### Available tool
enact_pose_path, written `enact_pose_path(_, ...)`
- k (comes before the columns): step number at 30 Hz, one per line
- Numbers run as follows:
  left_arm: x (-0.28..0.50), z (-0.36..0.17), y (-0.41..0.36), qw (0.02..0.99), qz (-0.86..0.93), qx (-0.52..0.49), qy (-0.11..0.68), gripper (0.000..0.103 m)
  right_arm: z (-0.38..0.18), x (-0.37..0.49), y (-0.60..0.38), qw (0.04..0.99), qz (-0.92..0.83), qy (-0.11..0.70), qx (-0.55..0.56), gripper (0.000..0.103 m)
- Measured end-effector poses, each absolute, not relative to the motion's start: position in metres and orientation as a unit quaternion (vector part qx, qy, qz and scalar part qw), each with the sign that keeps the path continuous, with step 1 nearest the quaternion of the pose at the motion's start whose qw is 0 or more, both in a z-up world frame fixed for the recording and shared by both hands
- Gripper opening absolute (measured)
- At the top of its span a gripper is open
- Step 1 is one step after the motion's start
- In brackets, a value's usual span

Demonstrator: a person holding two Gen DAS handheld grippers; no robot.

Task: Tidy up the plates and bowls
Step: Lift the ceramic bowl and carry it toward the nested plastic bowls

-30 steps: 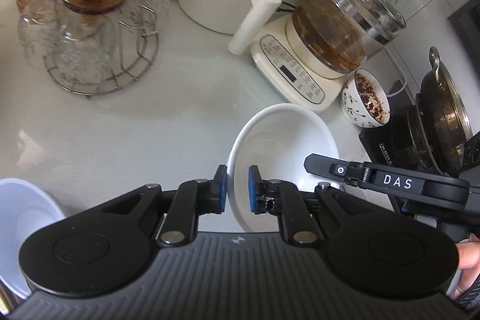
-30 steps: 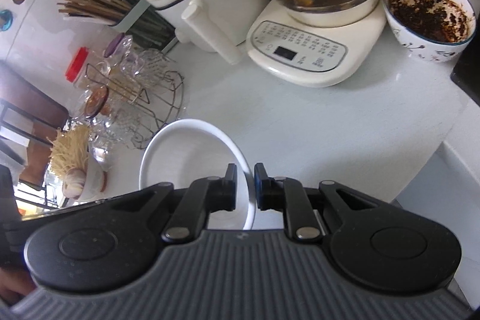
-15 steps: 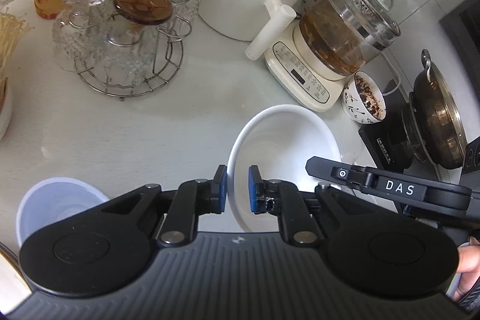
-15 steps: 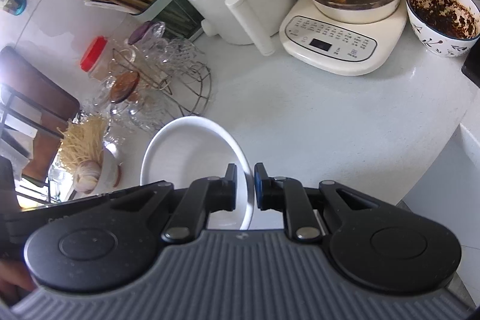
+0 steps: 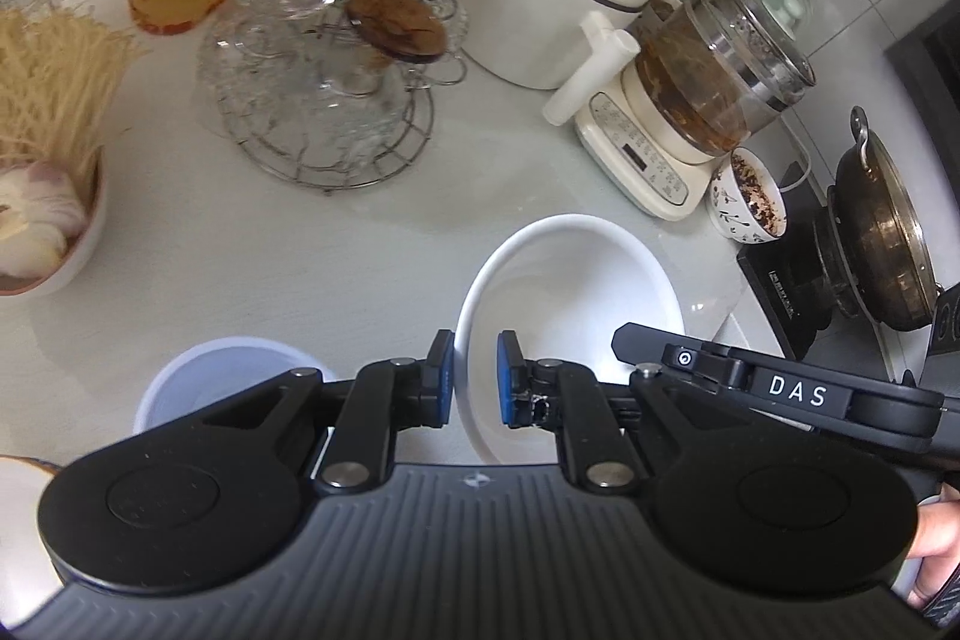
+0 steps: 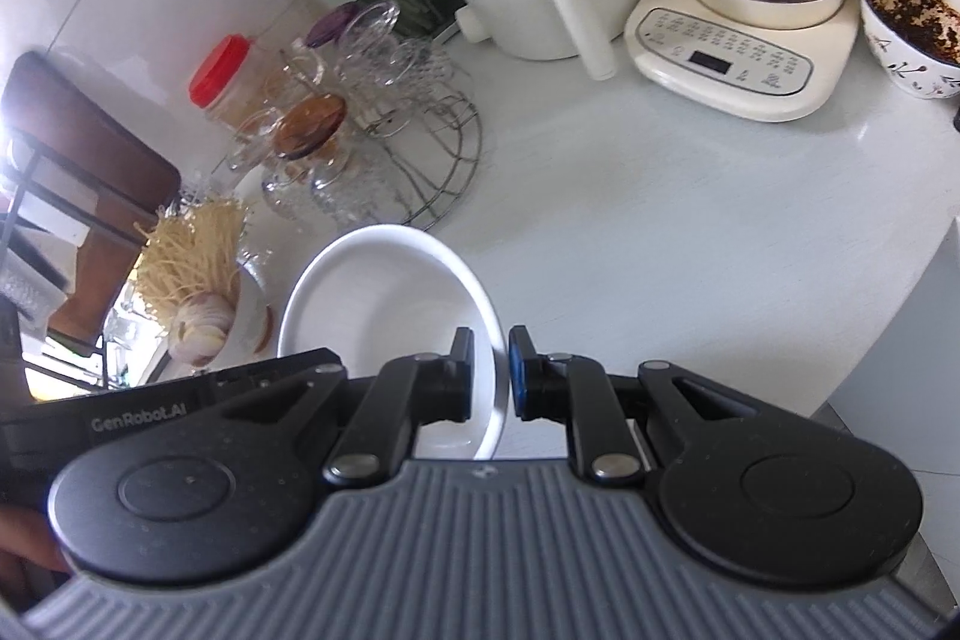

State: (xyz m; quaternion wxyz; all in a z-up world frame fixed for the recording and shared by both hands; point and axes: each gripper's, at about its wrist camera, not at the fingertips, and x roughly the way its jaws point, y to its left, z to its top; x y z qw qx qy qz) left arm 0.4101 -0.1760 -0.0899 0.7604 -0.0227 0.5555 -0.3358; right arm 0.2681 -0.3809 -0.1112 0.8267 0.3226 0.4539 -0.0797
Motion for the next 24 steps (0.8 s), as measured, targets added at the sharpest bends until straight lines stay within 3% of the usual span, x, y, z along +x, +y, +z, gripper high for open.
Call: enact_pose_path(24,0.413,-0.092,-0.07,0.784,-0.264,-0.058,0.559,0.015,-0.11,0.311,-0.302,0.83,0.002,0.479,0.284,0.016)
